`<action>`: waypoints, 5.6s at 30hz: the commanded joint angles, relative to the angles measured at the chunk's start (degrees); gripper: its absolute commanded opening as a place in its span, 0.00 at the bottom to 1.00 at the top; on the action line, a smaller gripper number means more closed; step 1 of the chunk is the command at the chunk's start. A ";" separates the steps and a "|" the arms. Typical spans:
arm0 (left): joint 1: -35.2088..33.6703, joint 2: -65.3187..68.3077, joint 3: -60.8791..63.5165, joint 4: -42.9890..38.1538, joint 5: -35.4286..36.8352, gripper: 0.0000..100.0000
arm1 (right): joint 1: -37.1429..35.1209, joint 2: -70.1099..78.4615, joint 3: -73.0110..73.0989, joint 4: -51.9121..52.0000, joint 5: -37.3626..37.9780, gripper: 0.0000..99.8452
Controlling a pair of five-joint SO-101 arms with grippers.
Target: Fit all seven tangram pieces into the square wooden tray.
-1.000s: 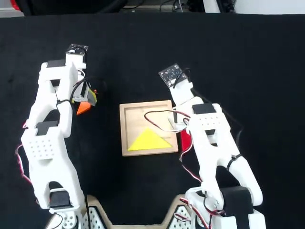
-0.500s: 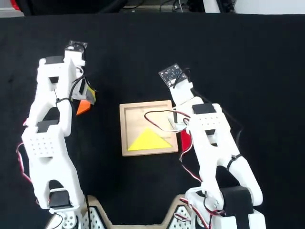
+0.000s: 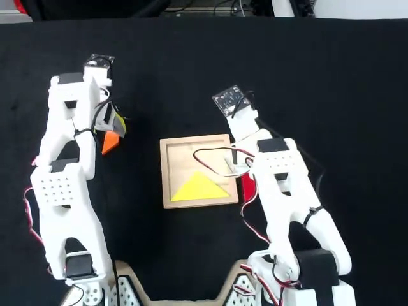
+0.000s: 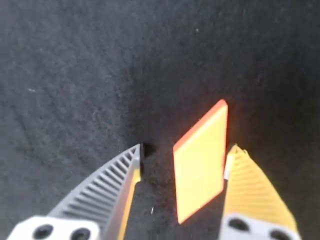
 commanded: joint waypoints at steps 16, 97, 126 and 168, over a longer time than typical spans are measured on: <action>0.22 3.43 -6.81 0.88 1.05 0.27 | 0.88 -2.24 -0.13 -1.14 0.44 0.01; 2.33 15.38 -24.40 13.89 -3.34 0.22 | 0.88 -2.24 0.22 -1.14 0.44 0.01; -2.51 20.92 -33.10 22.86 -5.27 0.22 | 0.88 -2.24 0.22 -1.14 0.44 0.01; 7.78 18.02 -31.25 22.33 -0.18 0.22 | 0.88 -2.24 0.13 -1.14 0.53 0.01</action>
